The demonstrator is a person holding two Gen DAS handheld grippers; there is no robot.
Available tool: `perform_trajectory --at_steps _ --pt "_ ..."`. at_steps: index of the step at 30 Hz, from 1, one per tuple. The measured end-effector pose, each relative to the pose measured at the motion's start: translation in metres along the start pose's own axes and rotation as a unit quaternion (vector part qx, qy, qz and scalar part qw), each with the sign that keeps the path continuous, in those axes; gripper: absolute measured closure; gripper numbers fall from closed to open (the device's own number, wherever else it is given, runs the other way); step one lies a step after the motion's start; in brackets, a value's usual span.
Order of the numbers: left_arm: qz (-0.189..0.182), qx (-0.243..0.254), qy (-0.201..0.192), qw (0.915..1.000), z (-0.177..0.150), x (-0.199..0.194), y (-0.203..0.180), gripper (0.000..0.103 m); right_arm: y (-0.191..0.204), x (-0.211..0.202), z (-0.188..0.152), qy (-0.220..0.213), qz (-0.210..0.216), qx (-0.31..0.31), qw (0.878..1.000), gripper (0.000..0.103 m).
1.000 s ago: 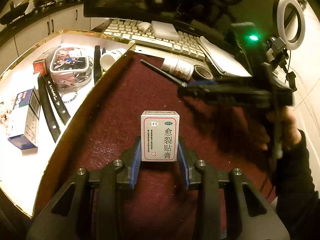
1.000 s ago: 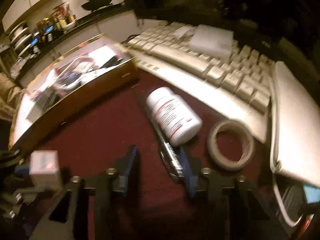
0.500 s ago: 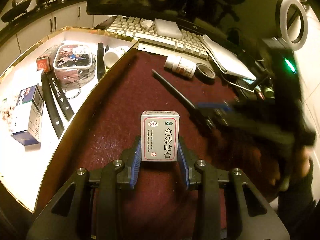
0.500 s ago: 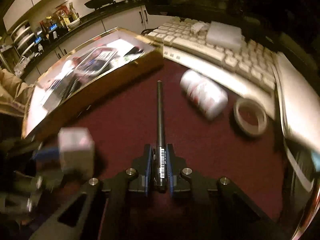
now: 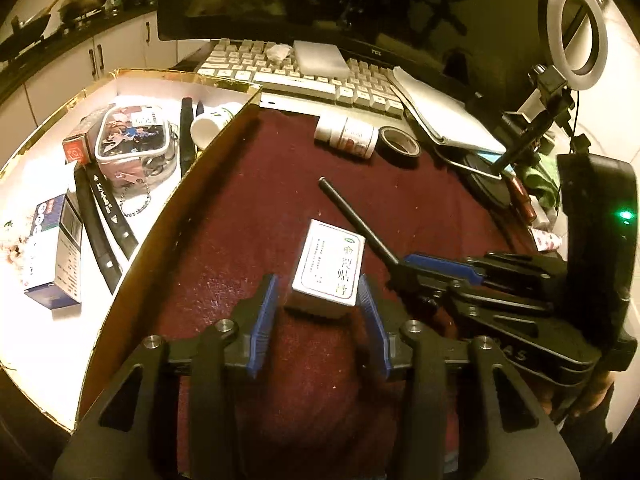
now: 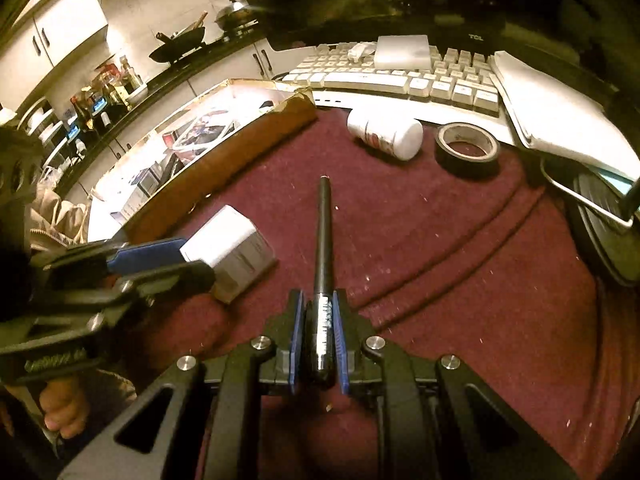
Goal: Organize objects
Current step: 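Carry the medicine box and black pen into the tray and release both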
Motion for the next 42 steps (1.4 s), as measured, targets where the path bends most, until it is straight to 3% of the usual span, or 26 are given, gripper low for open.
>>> perform_trajectory --at_steps 6,13,17,23,35,42 --pt "0.015 0.004 0.000 0.9999 0.002 0.007 0.001 0.061 0.003 0.012 0.007 0.002 -0.004 -0.005 1.000 0.089" --pt "0.001 -0.011 -0.002 0.9999 0.007 0.018 0.003 0.061 0.006 0.014 0.006 -0.010 -0.018 -0.014 1.000 0.089" --pt "-0.003 -0.018 0.000 0.9998 0.008 0.020 0.005 0.061 -0.002 0.009 0.001 -0.014 0.006 0.026 1.000 0.090" --pt "-0.008 -0.039 -0.005 0.9992 0.008 0.026 0.008 0.067 -0.004 0.005 -0.003 -0.021 0.002 0.042 0.999 0.092" --pt "-0.041 -0.064 -0.053 0.9957 0.008 -0.014 0.014 0.067 -0.004 0.006 -0.002 -0.016 0.005 0.057 0.998 0.095" --pt "-0.039 -0.059 -0.061 0.9956 0.010 -0.027 0.016 0.067 0.003 0.013 0.007 0.014 -0.027 0.027 0.999 0.094"
Point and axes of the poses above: each gripper's, at about its wrist camera, not at the fingertips, and x roughly the way its jaws point, y to its left, z to its top, the point moved 5 cm from there along x, roughly the way its jaws point, and after that the axes turned 4 degrees about y, right-handed, at the moved point
